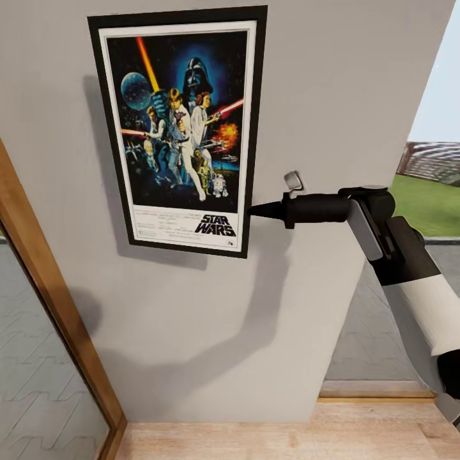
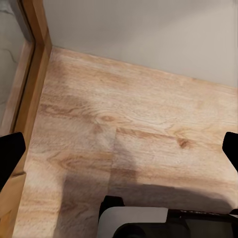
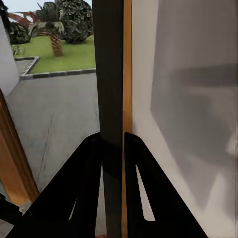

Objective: Pick up the poster from the kitchen countertop and hang it on one of the wall nails in the kitchen.

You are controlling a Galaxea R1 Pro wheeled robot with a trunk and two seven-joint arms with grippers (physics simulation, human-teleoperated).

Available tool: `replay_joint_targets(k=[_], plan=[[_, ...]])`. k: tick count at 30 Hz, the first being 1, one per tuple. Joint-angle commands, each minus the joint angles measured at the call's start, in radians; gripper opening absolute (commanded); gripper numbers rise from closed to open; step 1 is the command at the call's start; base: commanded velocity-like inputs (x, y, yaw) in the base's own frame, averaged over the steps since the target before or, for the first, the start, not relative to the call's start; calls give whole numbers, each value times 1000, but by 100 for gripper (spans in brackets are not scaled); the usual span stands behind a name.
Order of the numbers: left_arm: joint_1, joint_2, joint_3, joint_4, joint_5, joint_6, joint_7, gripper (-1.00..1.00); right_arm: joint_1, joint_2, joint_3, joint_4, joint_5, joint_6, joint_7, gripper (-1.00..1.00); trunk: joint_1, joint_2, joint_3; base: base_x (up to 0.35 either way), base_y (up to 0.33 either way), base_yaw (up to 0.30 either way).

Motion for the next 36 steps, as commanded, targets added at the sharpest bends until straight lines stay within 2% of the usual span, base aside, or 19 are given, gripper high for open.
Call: replay_joint_targets(k=[1, 18, 36], plan=[[0, 0, 2, -1, 4, 0, -5, 100, -1, -1, 2, 0, -7, 8, -1, -100, 1, -2, -2, 89, 0, 0], [0, 0, 2, -1, 4, 0, -5, 100, -1, -1, 1, 0, -7, 8, -1, -100, 1, -2, -2, 90, 0, 0], [0, -3, 4, -1, 4, 0, -2, 100, -1, -1, 2, 0, -6, 6, -11, -100, 1, -2, -2, 8, 0, 0]])
